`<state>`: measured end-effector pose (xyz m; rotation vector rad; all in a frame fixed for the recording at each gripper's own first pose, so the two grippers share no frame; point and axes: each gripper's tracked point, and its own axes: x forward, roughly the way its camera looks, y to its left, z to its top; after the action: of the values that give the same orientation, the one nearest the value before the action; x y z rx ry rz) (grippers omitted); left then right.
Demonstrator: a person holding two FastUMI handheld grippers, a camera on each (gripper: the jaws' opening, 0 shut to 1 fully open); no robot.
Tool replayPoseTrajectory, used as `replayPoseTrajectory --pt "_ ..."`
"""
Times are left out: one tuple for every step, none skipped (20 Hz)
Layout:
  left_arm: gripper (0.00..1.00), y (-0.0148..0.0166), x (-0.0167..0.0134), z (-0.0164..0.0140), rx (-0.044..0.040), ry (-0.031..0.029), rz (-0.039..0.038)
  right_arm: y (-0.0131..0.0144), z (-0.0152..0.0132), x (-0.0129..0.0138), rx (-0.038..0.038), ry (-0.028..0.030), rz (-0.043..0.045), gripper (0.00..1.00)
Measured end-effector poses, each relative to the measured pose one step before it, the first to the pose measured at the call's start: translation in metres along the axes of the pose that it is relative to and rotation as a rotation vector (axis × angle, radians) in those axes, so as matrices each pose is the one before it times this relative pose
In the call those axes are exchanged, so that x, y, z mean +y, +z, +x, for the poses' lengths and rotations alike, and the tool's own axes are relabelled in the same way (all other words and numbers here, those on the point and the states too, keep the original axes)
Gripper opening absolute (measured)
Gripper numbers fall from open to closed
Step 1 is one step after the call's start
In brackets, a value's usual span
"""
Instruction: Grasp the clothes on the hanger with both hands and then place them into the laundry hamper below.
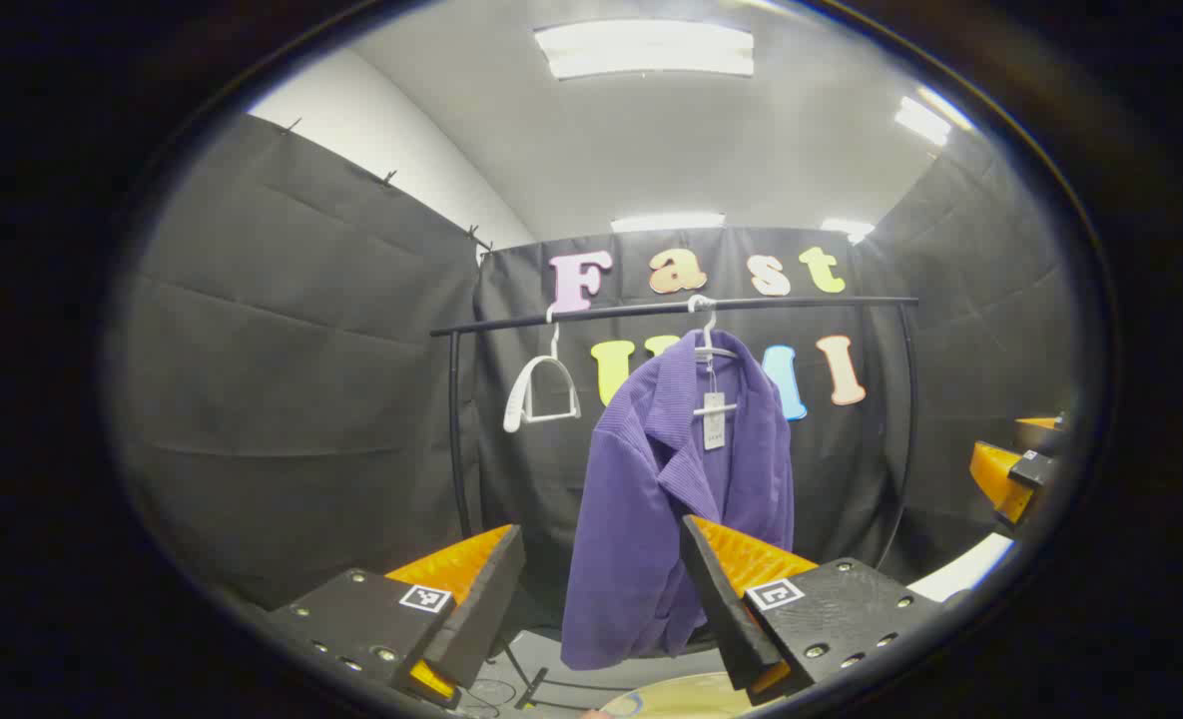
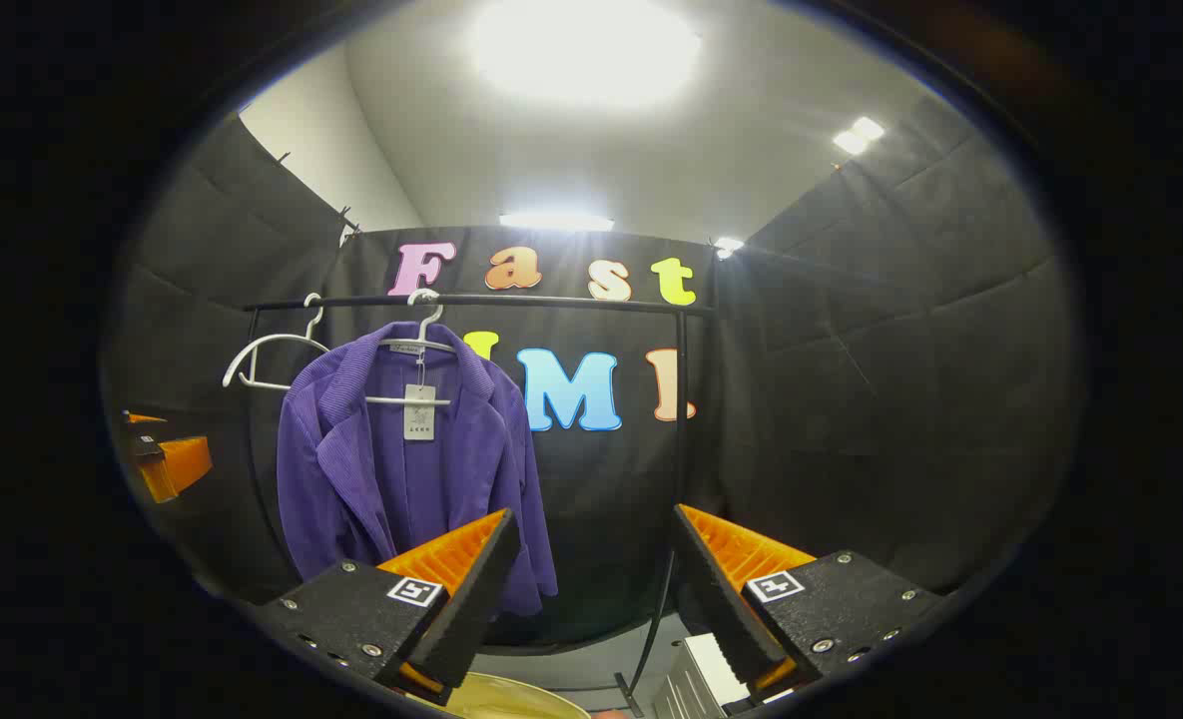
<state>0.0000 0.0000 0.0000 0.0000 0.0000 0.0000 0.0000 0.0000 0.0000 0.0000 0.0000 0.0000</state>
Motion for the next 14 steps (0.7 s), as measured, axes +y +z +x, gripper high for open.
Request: replayPoseTrajectory --pt "0.96 0.00078 0.00065 -0.00052 -0.00048 0.001 0.00266 -0.00068 -0.00036 -0.00169 0.00078 -0.00311 -0.00007 0.95" --pt "0.96 -0.00044 0.00157 -0.00117 -0.00012 0.00267 0.00213 -0.00024 0.00029 -0.00107 0.00216 -0.00189 0.0008 0.95" --pt "0.96 0.00045 -0.00049 0.00003 0.00077 0.0004 0.00045 -0.00075 0.00003 -0.00022 0.00134 -0.0015 0.00125 0.95" --pt "0.96 -0.00132 0.0 -0.00027 0.00137 0.00143 -0.00002 -0.0001 0.00016 -0.00065 0.00199 -0.00112 0.00044 0.95" --pt "0.96 -0.00013 0.00009 -0.00119 0.0007 0.00123 0.00012 -0.00086 0.00098 -0.00051 0.0009 -0.00114 0.00061 0.95" --pt "0.96 -0.00054 -0.00101 0.00236 0.00179 0.00061 0.00123 -0.00044 0.00024 -0.00029 0.00126 -0.00007 0.00028 0.95" --pt "0.96 0.00014 -0.00061 0.00008 0.00151 -0.00004 0.00177 -0.00107 0.00034 0.00027 0.0016 0.00094 -0.00004 0.95" --pt "0.96 -0.00109 -0.00011 -0.00034 0.00034 0.00056 0.00196 0.00024 -0.00014 0.00079 -0.00017 0.00405 0.00045 0.95" --pt "0.96 0.0004 -0.00074 0.00115 -0.00044 0.00062 0.0016 0.00062 0.00037 0.00011 -0.0025 0.00259 0.00196 0.95" --pt "0.96 -0.0003 -0.00076 0.00028 0.0002 0.0015 0.00126 0.00051 0.00109 -0.00024 -0.00215 0.00138 0.00055 0.95" --pt "0.96 0.00069 0.00019 0.00101 0.0004 0.0012 -0.00047 0.0 -0.00018 -0.00016 -0.00215 0.00037 -0.00147 0.95" --pt "0.96 -0.0013 0.00094 -0.0007 0.00148 0.00064 -0.00136 0.00048 0.00071 -0.00077 -0.00067 -0.00056 -0.00383 0.95" --pt "0.96 0.00034 -0.00102 0.00004 0.00026 -0.00066 -0.00135 -0.0005 0.00066 -0.00012 0.00031 0.00087 -0.0029 0.95" --pt "0.96 0.00073 -0.00006 -0.00058 0.00033 0.00042 0.00037 0.00018 0.00093 -0.00045 0.00074 0.00098 -0.00105 0.95"
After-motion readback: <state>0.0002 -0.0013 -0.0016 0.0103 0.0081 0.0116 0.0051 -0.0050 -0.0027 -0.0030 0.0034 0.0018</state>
